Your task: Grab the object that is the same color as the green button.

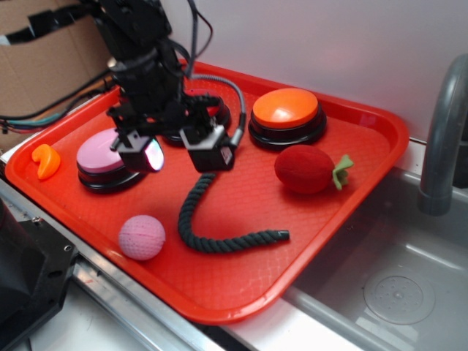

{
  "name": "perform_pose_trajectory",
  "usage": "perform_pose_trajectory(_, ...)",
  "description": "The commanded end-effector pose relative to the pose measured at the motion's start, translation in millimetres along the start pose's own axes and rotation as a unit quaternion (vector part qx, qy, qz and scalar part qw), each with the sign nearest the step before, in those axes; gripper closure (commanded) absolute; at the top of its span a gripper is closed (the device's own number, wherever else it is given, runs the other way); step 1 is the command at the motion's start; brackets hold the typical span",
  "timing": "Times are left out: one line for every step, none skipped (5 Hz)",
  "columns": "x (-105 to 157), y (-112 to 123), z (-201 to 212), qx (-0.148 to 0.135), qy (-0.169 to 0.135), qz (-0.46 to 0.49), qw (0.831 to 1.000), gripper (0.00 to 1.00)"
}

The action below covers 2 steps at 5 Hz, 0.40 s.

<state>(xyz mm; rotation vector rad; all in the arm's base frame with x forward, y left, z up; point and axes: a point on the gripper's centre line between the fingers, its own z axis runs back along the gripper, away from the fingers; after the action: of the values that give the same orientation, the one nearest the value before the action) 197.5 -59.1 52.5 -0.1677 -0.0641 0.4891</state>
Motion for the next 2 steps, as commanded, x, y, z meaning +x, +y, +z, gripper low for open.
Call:
perform_pose_trajectory(5,-4,-23,0.014,-0.012,0.014,1.0,0.0)
perform_pose_trajectory(6,-5,-35,0.041,-0.02,0.027,0.999,0.0)
